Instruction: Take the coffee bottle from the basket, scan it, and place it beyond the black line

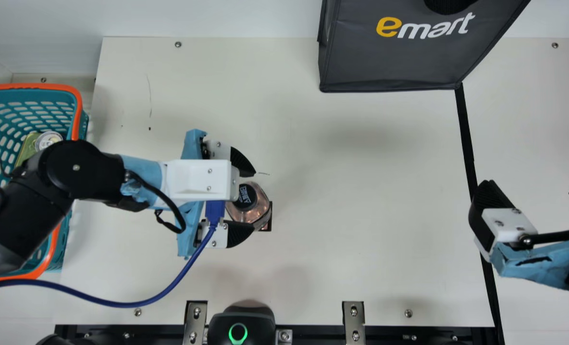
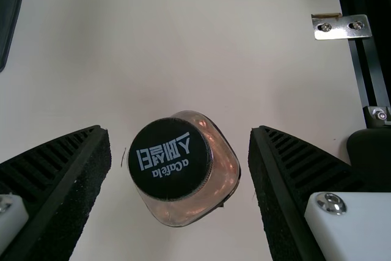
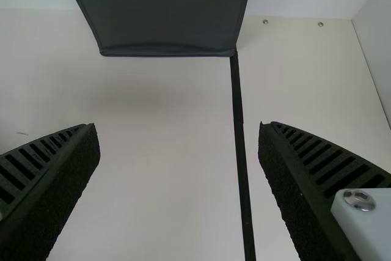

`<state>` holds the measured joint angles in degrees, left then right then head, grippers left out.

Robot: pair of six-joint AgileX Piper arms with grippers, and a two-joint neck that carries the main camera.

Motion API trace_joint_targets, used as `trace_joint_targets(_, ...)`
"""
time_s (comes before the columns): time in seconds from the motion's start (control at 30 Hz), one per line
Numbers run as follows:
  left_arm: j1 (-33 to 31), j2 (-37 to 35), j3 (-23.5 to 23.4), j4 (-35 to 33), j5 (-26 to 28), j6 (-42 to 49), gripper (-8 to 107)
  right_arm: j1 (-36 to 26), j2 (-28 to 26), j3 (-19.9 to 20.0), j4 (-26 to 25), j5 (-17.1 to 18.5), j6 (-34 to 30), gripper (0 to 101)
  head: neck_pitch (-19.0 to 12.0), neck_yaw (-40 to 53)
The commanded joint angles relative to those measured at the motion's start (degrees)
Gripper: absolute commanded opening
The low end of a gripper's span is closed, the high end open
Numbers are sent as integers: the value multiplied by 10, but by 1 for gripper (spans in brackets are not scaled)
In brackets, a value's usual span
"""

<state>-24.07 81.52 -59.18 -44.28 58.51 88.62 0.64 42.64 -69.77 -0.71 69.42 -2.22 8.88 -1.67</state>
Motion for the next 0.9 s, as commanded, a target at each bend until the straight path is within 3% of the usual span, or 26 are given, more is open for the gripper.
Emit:
trace_joint_targets(0.0,1,-1,0,-1,-1,-1,90,0,0,0,0,0,0,91,-10,1)
trace_joint_targets(0.37,14,-15,-16,7,-13,-45,90,0,0,0,0,0,0,91,-10,1)
trace_joint_targets(0.87,13,-81,-23,36,-51,-219,90,0,0,0,0,0,0,91,-10,1)
